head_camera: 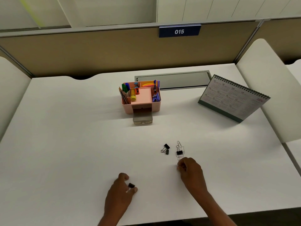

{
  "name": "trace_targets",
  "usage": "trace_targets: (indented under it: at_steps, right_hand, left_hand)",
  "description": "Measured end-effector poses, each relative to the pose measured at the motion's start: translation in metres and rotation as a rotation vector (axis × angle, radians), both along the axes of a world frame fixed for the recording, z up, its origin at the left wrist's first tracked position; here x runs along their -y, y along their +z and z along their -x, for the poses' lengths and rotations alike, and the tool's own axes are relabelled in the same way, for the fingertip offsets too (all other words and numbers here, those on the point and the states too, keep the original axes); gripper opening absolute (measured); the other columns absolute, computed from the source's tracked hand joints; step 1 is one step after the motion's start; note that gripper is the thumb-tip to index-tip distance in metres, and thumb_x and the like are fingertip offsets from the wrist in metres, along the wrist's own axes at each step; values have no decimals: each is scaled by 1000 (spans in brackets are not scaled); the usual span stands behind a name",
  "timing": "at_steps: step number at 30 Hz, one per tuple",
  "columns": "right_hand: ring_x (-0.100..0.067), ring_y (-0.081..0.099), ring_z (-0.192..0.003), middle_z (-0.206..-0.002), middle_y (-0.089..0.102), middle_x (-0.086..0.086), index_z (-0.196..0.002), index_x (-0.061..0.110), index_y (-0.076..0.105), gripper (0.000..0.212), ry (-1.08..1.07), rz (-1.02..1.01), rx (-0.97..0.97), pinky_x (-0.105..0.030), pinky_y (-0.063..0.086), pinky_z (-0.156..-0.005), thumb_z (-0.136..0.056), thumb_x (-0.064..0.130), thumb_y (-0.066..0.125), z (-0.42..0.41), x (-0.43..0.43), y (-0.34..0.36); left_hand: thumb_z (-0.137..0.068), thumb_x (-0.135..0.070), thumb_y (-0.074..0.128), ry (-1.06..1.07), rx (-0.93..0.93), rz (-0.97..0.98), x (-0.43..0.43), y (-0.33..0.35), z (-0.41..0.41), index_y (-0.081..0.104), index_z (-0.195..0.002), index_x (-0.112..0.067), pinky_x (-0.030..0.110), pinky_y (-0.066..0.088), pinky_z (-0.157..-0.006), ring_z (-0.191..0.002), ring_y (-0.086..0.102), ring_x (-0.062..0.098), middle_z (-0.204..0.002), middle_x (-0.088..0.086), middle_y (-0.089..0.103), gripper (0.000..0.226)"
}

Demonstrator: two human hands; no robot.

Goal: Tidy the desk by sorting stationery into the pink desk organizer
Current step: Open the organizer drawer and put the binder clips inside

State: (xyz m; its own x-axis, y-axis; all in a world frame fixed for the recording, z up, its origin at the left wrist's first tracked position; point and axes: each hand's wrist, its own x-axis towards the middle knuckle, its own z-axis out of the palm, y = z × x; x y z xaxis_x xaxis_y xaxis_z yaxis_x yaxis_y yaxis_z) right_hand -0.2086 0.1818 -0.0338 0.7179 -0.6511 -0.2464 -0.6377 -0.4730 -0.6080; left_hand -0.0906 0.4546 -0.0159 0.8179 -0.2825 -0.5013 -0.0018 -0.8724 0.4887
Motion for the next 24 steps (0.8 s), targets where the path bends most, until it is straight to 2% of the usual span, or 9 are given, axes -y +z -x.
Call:
trace_targets:
  at_steps: [3,7,13,17,20,24]
  right_hand:
    - [-7,58,-78,-87,59,13,-88,28,64,18,30,-7,2,-28,50,-70,-90,11,66,2,-8,-2]
    - [-6,58,-81,-91,60,14,-91,28,66,17,50,10,26,-29,50,-73,-91,10,64,-4,-11,-3]
    - [-5,60,-84,-97,63,16,-100,27,68,15,72,16,71,-26,52,-75,-91,15,67,-17,-13,0]
    - [-6,60,-83,-99,61,15,-101,28,67,15,104,31,98,-30,53,-73,-92,17,67,-28,-13,1]
    - [-11,63,-90,-110,61,12,-109,26,65,20,163,107,117,-31,55,-73,-92,17,66,-40,-12,4]
    - [-18,60,-104,-117,60,7,-118,21,64,26,287,237,62,-35,56,-71,-93,14,64,-57,-11,4]
  left_hand:
    - [-84,-37,77,-34,56,45,22,-3,5,53,-103,-37,26,52,-72,-77,58,0,-82,-9,58,30]
    - [-87,-40,72,-115,124,82,63,-4,3,55,-99,-37,20,44,-65,-79,57,2,-86,-13,57,21]
    - [-89,-39,66,-220,261,81,111,-5,-8,60,-109,-31,24,48,-73,-97,59,11,-106,-10,56,23]
    - [-88,-35,68,-208,277,119,124,-8,-28,65,-109,-28,29,53,-78,-102,60,15,-108,-7,58,22]
    - [-86,-32,69,-173,288,155,128,-1,-46,68,-109,-27,31,54,-80,-103,62,15,-108,-7,62,23]
    - [-85,-30,72,-107,384,226,138,20,-81,72,-109,-26,23,46,-74,-95,65,13,-109,-9,63,25]
